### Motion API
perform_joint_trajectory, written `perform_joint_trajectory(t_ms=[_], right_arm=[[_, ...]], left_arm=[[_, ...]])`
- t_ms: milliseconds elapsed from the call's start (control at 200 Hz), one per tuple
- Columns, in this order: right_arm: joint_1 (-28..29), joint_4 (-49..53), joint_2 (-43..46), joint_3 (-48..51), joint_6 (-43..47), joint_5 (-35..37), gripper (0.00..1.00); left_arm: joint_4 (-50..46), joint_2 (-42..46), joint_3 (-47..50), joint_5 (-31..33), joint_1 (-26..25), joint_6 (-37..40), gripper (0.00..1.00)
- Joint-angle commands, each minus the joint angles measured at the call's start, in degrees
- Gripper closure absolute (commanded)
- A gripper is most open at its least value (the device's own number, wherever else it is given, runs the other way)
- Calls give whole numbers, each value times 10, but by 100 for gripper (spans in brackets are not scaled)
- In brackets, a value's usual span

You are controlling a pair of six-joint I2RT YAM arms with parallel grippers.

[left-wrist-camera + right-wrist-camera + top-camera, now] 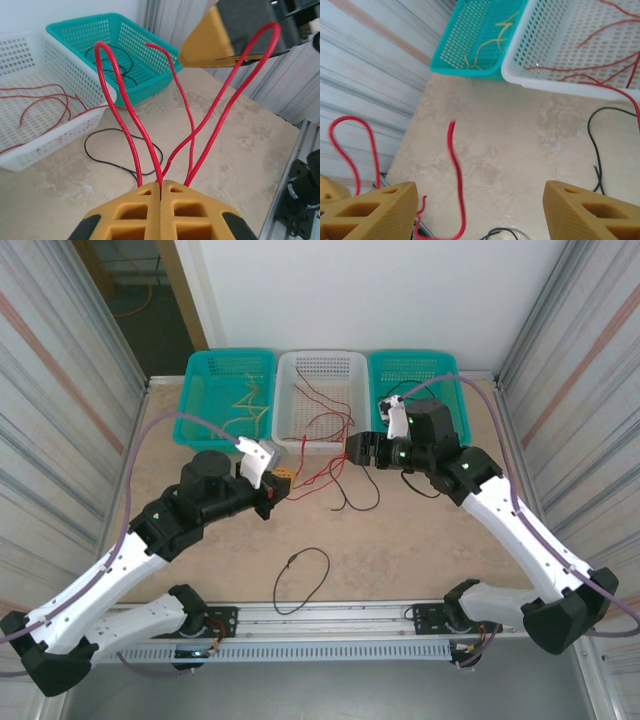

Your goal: Untangle the cables

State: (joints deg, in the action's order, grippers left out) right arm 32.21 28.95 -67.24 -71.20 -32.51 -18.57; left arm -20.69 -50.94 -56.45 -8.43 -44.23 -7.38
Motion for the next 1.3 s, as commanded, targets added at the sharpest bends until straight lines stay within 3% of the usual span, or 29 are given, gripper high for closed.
perform_joint_trajectory(t_ms=[0, 95, 441, 696, 937, 1298], right_arm=[[-2, -13, 22, -8, -7, -26, 30], [8, -16, 21, -5, -7, -23, 29], [47, -8, 11, -11, -4, 18, 34], [52, 7, 35, -52, -5, 71, 29], [57, -2, 14, -78, -36, 104, 23], [61, 8, -56, -112, -62, 96, 33]], left_arm=[[42, -1, -1, 40, 5, 34, 100], [71, -5, 2, 69, 10, 43, 100], [115, -25, -2, 45, 37, 50, 100], [106, -20, 9, 96, 37, 83, 100], [118, -27, 15, 88, 36, 108, 100], [133, -31, 15, 94, 34, 137, 100]])
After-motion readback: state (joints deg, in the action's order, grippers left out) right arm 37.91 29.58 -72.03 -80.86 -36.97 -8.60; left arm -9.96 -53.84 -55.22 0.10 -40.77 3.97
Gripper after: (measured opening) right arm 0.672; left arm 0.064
